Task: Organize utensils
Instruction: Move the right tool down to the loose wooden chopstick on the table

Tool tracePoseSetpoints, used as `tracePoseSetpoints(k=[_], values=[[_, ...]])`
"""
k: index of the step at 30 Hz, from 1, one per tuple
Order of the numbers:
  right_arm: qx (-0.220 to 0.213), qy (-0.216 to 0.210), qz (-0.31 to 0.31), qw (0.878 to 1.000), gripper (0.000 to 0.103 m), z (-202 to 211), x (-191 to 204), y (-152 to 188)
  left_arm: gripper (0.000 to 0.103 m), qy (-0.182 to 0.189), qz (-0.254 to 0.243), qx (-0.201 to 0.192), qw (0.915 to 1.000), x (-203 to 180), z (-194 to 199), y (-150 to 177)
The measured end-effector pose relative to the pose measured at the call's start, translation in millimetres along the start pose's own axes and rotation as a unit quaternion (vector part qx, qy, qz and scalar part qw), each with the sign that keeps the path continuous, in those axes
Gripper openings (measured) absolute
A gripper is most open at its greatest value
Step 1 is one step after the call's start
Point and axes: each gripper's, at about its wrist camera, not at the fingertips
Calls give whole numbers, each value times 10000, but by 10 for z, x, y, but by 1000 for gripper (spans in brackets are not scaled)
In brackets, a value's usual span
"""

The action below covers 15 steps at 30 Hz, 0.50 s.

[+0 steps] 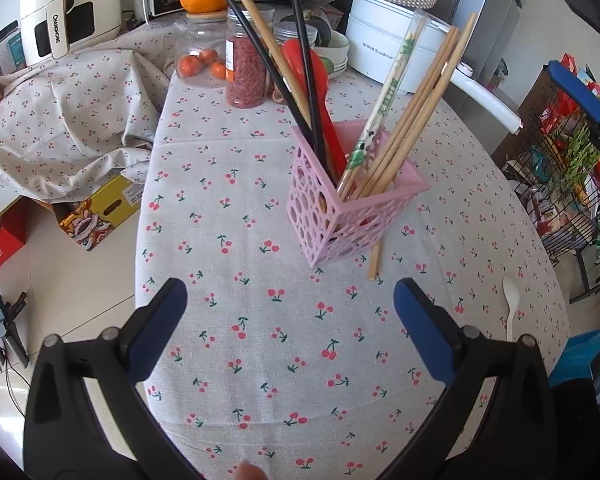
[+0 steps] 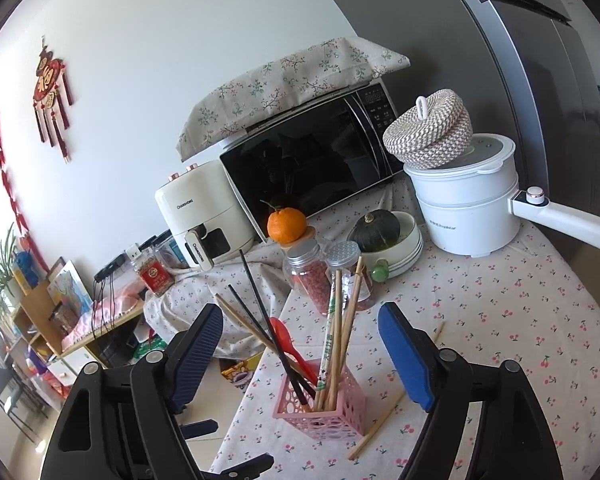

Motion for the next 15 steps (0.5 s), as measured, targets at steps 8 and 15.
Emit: tracePoseSetpoints(k=[8, 15], values=[[130, 682, 34, 9976, 93, 210, -340, 12, 103, 54, -94, -82, 9999, -171, 44, -26], [695, 1208, -136, 9901, 103, 148, -670, 98, 103, 164, -110, -116, 9997, -331, 42, -78]])
Point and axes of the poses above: each gripper's, at about its wrist camera, not at the fingertips, and z roughly against the way its jaws point, x to its left, y to its underside, and after that the axes turned 8 degrees about x, right-handed
